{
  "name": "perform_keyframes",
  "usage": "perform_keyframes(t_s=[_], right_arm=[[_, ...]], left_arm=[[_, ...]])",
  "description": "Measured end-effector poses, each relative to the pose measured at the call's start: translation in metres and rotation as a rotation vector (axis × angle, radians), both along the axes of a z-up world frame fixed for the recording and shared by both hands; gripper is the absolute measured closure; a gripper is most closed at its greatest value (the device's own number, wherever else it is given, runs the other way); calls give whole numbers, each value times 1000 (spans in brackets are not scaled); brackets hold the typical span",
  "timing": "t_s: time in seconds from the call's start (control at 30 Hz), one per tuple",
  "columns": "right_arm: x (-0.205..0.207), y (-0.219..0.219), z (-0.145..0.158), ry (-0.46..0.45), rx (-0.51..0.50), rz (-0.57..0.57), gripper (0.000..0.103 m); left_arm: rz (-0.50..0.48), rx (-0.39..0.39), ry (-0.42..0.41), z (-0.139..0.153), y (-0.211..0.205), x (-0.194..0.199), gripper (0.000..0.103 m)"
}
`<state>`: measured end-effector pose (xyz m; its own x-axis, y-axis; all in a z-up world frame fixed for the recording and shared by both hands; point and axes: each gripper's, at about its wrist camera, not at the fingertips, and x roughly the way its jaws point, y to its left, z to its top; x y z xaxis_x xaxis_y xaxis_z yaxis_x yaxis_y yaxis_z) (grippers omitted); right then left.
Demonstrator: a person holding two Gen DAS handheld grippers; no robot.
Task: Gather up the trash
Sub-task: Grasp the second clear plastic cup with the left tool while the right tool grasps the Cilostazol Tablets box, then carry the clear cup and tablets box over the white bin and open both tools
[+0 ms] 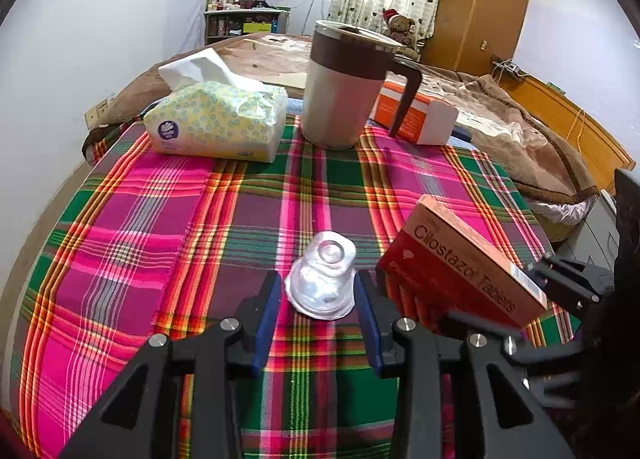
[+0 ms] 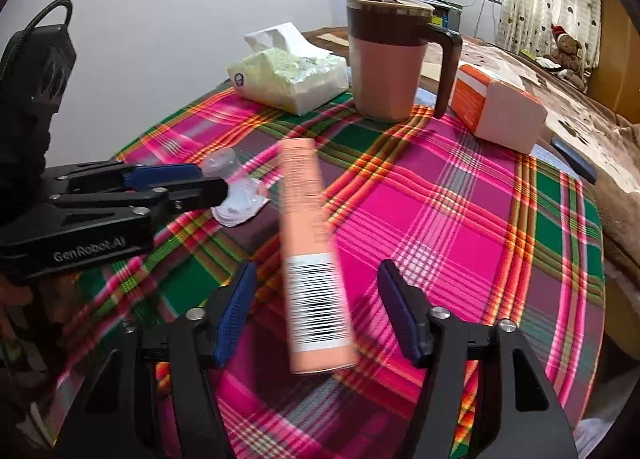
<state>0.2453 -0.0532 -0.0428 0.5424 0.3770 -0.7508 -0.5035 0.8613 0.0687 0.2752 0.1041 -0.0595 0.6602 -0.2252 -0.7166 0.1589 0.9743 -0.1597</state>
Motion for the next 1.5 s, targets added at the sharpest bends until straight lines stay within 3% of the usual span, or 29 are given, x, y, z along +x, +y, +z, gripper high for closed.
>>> perform_keyframes(t_s=[0.07, 0.2, 0.7, 0.73, 0.93, 1.23, 1.5], right_arm=[[-1, 2, -1, -17, -12, -11, 80], [-6, 0, -2, -21, 5, -12, 85], [-17, -15, 8, -45, 59, -66, 86], [-17, -15, 8, -45, 60, -65, 86], [-17, -23, 9, -49, 76, -84, 86], [-34, -43, 24, -77, 105, -124, 86], [-70, -85, 46, -111, 131, -214, 86]], left_arm=[[0, 0, -1, 1, -2, 0, 64], [-6, 6, -13, 3, -5, -3, 64], [-3, -4, -8, -5, -12, 14, 67], [-7, -6, -4, -6, -13, 15, 70], [-12, 24, -32, -2, -19, 9, 71], [-44, 21, -70, 23, -38, -19, 71], [-132, 30, -126, 54, -79, -65, 71]])
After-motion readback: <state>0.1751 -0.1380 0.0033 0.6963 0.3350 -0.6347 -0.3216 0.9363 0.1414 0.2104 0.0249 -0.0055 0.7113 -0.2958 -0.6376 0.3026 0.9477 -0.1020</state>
